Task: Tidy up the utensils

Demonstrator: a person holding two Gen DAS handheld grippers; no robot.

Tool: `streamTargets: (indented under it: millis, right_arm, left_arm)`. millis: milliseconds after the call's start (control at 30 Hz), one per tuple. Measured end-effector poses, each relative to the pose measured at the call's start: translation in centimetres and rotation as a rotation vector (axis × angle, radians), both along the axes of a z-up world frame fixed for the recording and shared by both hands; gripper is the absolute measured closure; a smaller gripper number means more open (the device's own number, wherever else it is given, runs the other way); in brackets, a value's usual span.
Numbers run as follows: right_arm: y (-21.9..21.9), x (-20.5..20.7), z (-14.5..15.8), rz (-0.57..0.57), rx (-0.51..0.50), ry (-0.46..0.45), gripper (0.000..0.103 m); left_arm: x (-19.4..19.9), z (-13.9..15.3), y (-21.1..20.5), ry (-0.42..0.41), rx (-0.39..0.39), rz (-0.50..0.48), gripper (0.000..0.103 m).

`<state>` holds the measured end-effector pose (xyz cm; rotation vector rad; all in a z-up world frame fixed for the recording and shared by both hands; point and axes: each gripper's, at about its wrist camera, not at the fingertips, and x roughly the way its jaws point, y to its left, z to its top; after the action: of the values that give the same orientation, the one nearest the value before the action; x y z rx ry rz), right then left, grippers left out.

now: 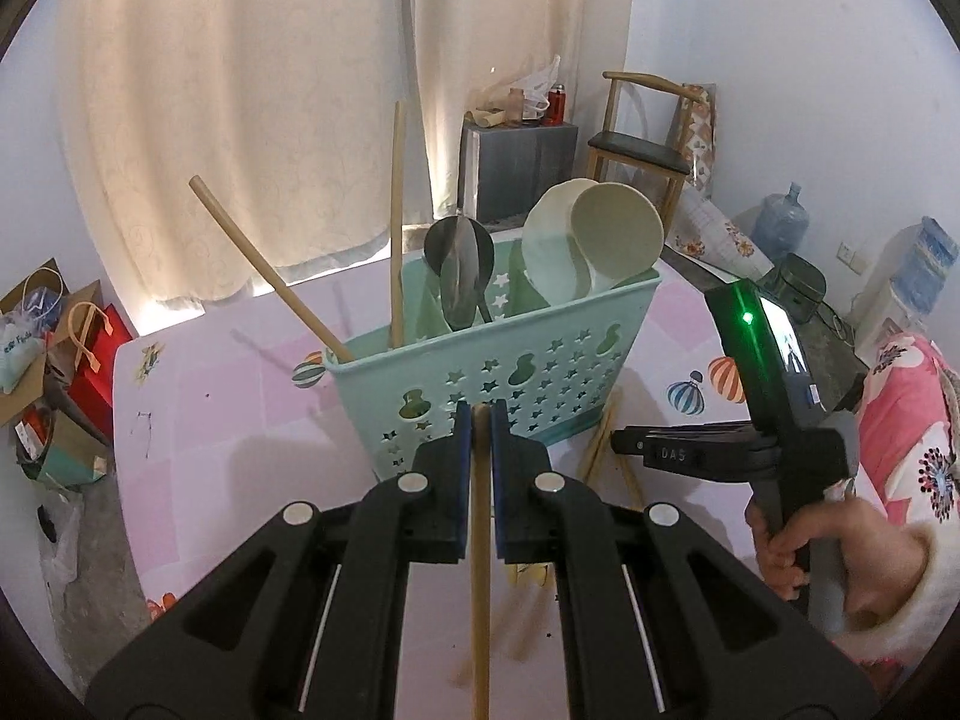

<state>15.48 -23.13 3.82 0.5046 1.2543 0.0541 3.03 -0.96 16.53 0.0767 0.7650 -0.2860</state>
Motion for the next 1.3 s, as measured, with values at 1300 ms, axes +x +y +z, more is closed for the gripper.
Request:
streamTargets:
  millis: [1300]
  right_arm:
    - [-9.1,1.0,1.0,-0.137,0.035,0.038,0.092]
  left_arm:
    - [-1.4,12.9,5.1,-0.299,-0.379,0.118,0.099]
